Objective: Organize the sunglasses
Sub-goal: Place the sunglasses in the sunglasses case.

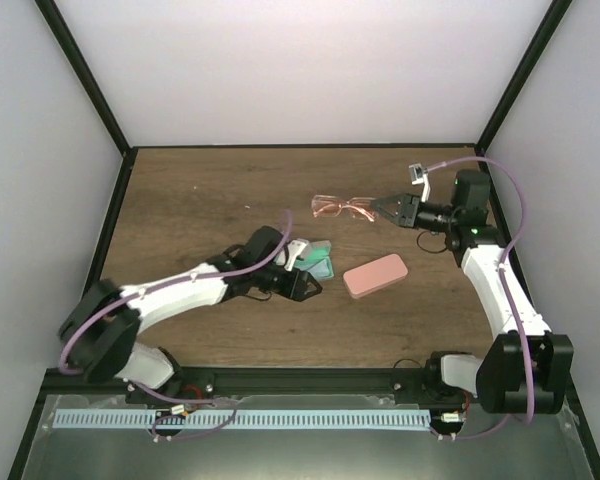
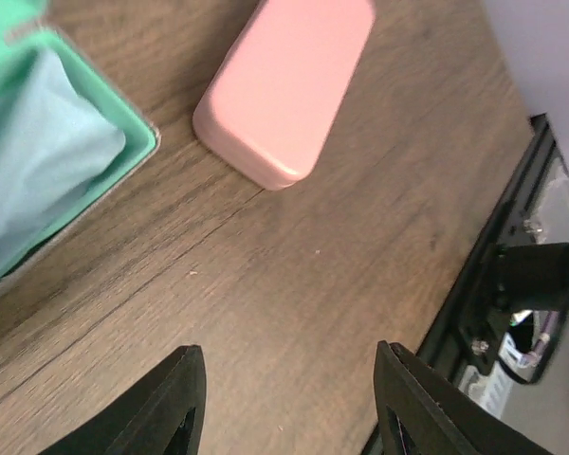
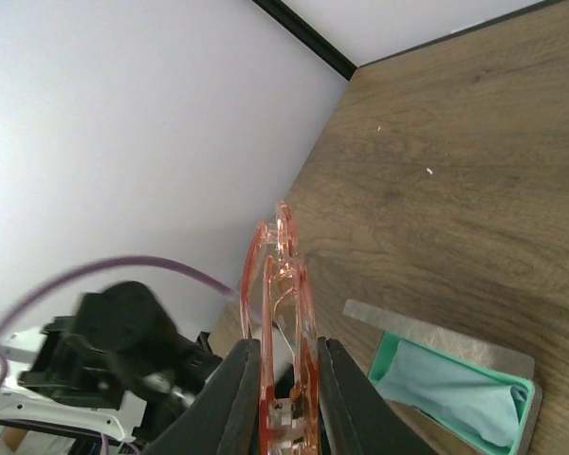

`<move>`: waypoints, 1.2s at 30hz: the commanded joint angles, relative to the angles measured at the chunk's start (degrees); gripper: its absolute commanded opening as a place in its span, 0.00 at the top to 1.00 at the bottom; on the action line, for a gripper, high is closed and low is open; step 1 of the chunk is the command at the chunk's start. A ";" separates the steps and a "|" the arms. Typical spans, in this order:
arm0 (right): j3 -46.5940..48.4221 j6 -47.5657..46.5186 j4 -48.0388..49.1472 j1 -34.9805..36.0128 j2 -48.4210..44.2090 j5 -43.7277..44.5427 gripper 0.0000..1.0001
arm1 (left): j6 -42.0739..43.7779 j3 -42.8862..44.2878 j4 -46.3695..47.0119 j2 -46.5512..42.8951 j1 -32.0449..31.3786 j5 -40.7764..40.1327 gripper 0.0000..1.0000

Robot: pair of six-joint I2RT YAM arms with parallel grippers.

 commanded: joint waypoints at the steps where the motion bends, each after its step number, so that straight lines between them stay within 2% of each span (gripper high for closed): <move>1: -2.24 0.48 0.93 -0.65 -2.39 -2.39 0.97 | 0.65 -2.84 -4.93 -10.71 0.77 -6.87 0.50; 7: -7.06 0.66 1.10 1.86 -3.76 -2.69 0.96 | -8.43 -3.85 -3.67 -21.27 5.75 -15.74 0.48; 11: -9.36 -0.27 0.03 7.34 -3.17 -0.37 0.96 | -13.58 -6.22 0.30 -23.71 12.97 -14.93 0.48; 14: -12.19 1.43 2.71 10.83 -3.22 0.47 0.96 | -15.76 -7.26 2.05 -24.01 15.64 -15.00 0.48; 23: -16.95 2.51 7.89 17.35 1.39 3.34 0.96 | -19.09 -10.09 4.73 -23.87 15.89 -16.08 0.48; 36: -14.26 4.25 15.87 18.90 15.01 4.04 0.97 | -19.68 -13.42 5.27 -24.97 15.89 -17.12 0.47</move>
